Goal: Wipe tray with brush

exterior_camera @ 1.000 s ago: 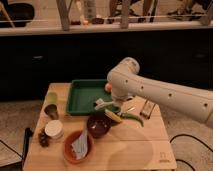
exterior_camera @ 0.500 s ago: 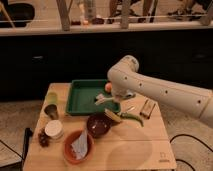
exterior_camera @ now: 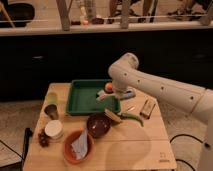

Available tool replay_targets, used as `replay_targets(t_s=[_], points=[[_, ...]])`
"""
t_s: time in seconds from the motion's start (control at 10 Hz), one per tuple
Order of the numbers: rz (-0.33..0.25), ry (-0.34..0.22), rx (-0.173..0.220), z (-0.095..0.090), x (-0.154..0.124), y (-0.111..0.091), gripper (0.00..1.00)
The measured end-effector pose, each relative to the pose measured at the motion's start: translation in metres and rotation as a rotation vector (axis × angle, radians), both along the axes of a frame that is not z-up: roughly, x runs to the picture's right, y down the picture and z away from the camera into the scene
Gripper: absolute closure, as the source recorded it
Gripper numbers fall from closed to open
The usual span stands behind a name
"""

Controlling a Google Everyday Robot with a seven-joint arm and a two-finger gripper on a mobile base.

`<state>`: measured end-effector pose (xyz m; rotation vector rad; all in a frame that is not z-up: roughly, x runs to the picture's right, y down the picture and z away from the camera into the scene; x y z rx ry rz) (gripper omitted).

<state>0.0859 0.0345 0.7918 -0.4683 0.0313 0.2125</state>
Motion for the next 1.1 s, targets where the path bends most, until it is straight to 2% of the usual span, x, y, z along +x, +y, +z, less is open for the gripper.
replay_targets(t_s=[0.6,1.1], points=[[0.034,0.021,0.016,0.035,0.026,-0.023,0.97],[0.041,0.028,0.049,0.06,0.038,-0.039,0.97]])
